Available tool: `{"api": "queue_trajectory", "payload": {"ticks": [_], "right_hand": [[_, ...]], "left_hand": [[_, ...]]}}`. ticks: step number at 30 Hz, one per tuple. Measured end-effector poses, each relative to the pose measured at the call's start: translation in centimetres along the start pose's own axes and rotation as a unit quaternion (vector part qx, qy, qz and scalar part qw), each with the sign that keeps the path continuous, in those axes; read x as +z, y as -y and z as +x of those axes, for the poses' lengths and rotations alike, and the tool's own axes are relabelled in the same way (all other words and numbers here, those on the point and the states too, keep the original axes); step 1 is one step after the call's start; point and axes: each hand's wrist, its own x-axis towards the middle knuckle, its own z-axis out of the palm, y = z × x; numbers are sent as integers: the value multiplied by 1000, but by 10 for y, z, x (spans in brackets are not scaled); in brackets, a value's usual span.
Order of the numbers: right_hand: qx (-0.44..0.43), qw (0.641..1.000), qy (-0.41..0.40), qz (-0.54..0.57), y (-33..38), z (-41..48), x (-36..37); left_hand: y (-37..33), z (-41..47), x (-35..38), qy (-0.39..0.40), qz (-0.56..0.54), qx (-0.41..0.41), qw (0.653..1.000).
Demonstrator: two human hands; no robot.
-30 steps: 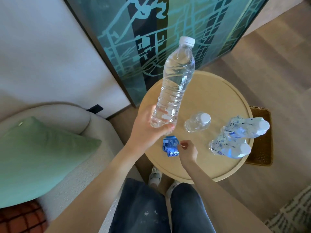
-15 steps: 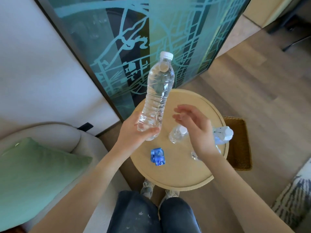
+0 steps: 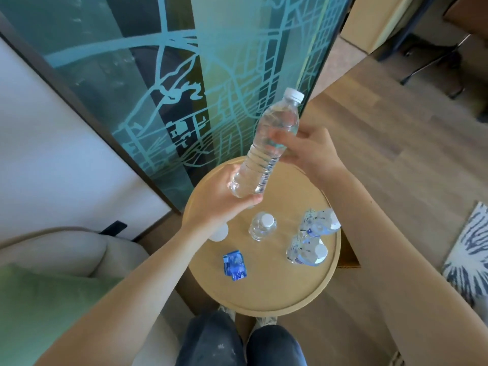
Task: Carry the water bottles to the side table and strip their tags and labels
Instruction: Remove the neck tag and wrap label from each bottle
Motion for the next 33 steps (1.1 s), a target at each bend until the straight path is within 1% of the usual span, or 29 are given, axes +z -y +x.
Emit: {"api": "queue_trajectory", "payload": {"ticks": [4,9,15,17,20,23,27,33], "right_hand": [[3,999,-31,-12,-24,14,-7],[0,993,-64,-95,-60,32,-14],[47,984,-76,-152,-119,55,-14],[61,980,-71,-177,-138,59,-15],[75,975,-53,-202,-160,62,-15],[81,969,-49,-228,-177,63,-16],[71,965,-41,-250,-190,64,-18],[44,957,-23,-287,-191,69,-25]], "left_hand": [[7,21,12,27,16,-1,1000],[37,56,27,57,64,7,996],[107,94,70,89,-2,-45,995],[128,99,83,100,-29,-61,993],[157,100,99,116,-79,-63,988],[180,105,113,106,-109,-63,986],[196,110,129,90,-104,-64,988],[209,115,147,76,-115,-38,990]]}}
